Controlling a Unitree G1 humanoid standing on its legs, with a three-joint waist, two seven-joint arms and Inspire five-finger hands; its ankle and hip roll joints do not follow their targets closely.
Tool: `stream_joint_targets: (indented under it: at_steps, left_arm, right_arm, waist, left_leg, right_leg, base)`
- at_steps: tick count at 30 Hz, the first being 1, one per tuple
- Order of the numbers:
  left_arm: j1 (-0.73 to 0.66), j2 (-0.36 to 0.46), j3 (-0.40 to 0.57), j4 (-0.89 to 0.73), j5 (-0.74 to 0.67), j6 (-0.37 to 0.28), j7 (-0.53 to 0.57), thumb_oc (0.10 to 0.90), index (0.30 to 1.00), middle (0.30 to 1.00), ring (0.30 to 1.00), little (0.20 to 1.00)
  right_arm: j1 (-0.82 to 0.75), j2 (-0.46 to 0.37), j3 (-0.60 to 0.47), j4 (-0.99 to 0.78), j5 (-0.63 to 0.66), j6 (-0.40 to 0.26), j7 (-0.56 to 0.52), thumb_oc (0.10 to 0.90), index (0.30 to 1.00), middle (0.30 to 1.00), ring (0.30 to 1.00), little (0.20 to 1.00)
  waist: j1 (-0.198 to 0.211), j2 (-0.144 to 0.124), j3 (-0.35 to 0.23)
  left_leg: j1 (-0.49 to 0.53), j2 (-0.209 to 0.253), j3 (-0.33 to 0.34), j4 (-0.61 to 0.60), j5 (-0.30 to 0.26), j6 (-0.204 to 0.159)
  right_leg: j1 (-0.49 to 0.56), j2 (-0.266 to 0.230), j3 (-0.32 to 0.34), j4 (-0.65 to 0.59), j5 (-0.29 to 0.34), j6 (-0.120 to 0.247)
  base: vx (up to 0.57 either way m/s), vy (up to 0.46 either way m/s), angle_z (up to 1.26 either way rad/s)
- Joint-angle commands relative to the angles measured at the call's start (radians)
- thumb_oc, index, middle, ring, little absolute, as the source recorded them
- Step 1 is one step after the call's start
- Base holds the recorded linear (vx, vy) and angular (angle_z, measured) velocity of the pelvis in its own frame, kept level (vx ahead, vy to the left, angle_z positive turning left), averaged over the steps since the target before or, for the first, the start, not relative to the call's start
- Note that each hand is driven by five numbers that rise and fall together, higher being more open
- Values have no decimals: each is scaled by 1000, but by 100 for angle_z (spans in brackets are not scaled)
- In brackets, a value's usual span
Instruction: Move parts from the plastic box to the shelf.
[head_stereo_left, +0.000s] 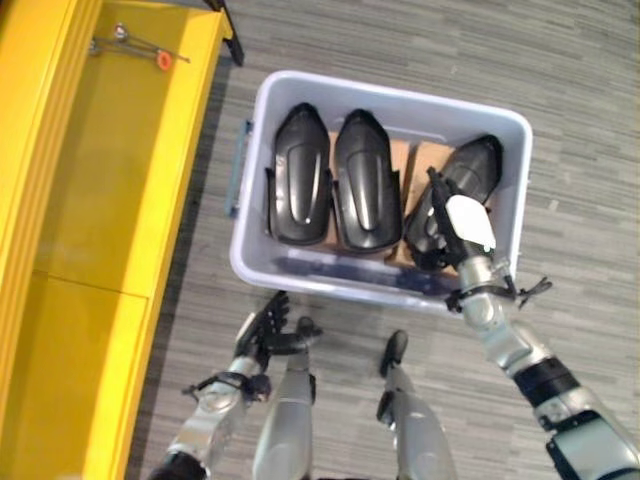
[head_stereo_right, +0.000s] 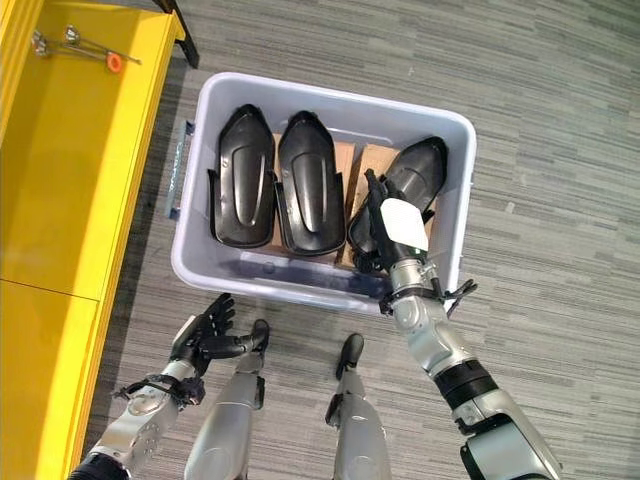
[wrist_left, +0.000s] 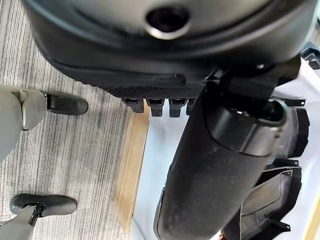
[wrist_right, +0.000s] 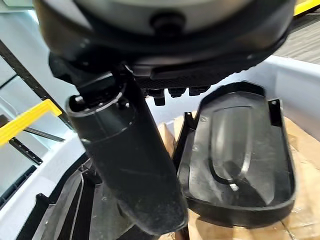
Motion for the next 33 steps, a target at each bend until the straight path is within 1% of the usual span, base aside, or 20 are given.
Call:
stream_joint_targets:
  at_steps: [1, 6, 9, 15, 20, 24, 28, 31, 32, 33]
  left_arm:
    - [60, 16, -1, -62, -12, -69, 14, 900, 1000, 1000, 1000, 1000]
    - [67, 16, 1, -65, -10, -66, 23, 900, 1000, 1000, 1000, 1000]
    - [70, 19, 2, -68, -5, -65, 27, 900, 1000, 1000, 1000, 1000]
    - [72, 18, 2, -78, -10, -67, 35, 900, 1000, 1000, 1000, 1000]
    - [71, 21, 2, -77, -8, -71, 41, 900, 1000, 1000, 1000, 1000]
    - [71, 26, 0, -84, -11, -74, 45, 900, 1000, 1000, 1000, 1000]
    - [72, 32, 4, -91, -14, -76, 51, 900, 1000, 1000, 1000, 1000]
    - [71, 37, 7, -102, -11, -81, 56, 900, 1000, 1000, 1000, 1000]
    - [70, 36, 7, -102, -11, -81, 56, 900, 1000, 1000, 1000, 1000]
    - [67, 35, 3, -107, -10, -84, 61, 900, 1000, 1000, 1000, 1000]
  right_arm:
    - [-32, -46, -51, -130, 10, -66, -71, 900, 1000, 1000, 1000, 1000]
    - [0, -17, -71, -186, 65, -86, -75, 900, 1000, 1000, 1000, 1000]
    - [7, -6, -70, -194, 69, -88, -78, 900, 1000, 1000, 1000, 1000]
    - [-1, 4, -64, -162, 49, -64, -99, 900, 1000, 1000, 1000, 1000]
    - [-8, 22, -67, -127, 64, -55, -118, 900, 1000, 1000, 1000, 1000]
    - [-25, 36, -72, -88, 67, -44, -144, 900, 1000, 1000, 1000, 1000]
    - [-49, 35, -76, -58, 29, -15, -174, 900, 1000, 1000, 1000, 1000]
    - [-74, 29, -84, -35, -31, 15, -209, 900, 1000, 1000, 1000, 1000]
    - [-75, 29, -83, -35, -32, 15, -209, 900, 1000, 1000, 1000, 1000]
    - [-90, 37, -97, -21, -36, 26, -237, 900, 1000, 1000, 1000, 1000]
  waist:
    - [-3, -20, -69]
    - [-7, -25, -70]
    - [-8, -26, -71]
    - [-7, -19, -66]
    - [-8, -15, -63]
    - [-7, -7, -61]
    - [-5, 7, -58]
    - [-6, 20, -53]
    - [-6, 20, -53]
    - [-6, 29, -50]
  left_leg:
    - [4, 16, 15, 50, -73, 38]
    - [0, 15, 17, 54, -76, 40]
    - [-1, 14, 18, 57, -78, 41]
    - [-12, 9, 18, 64, -79, 40]
    - [-18, 8, 20, 67, -79, 39]
    - [-24, 8, 21, 68, -77, 39]
    - [-31, 5, 23, 68, -76, 39]
    - [-39, 3, 25, 67, -73, 39]
    - [-39, 3, 25, 67, -73, 39]
    - [-45, 0, 25, 68, -72, 40]
  right_leg:
    - [-47, -125, 71, 166, -82, 76]
    - [-49, -124, 75, 166, -83, 77]
    - [-49, -125, 75, 166, -83, 77]
    - [-57, -126, 79, 167, -80, 76]
    - [-64, -126, 83, 170, -79, 76]
    - [-71, -126, 84, 171, -79, 75]
    - [-81, -126, 90, 175, -79, 75]
    - [-90, -128, 91, 176, -78, 76]
    - [-90, -127, 91, 176, -78, 76]
    - [-96, -129, 93, 177, -78, 77]
  base:
    - [0, 0, 0]
    - [0, 0, 0]
    - [0, 0, 0]
    - [0, 0, 0]
    - [-1, -1, -1]
    - [-2, -3, -2]
    - [-2, 2, -1]
    - [-6, 4, -4]
    - [0, 0, 0]
    - [0, 0, 0]
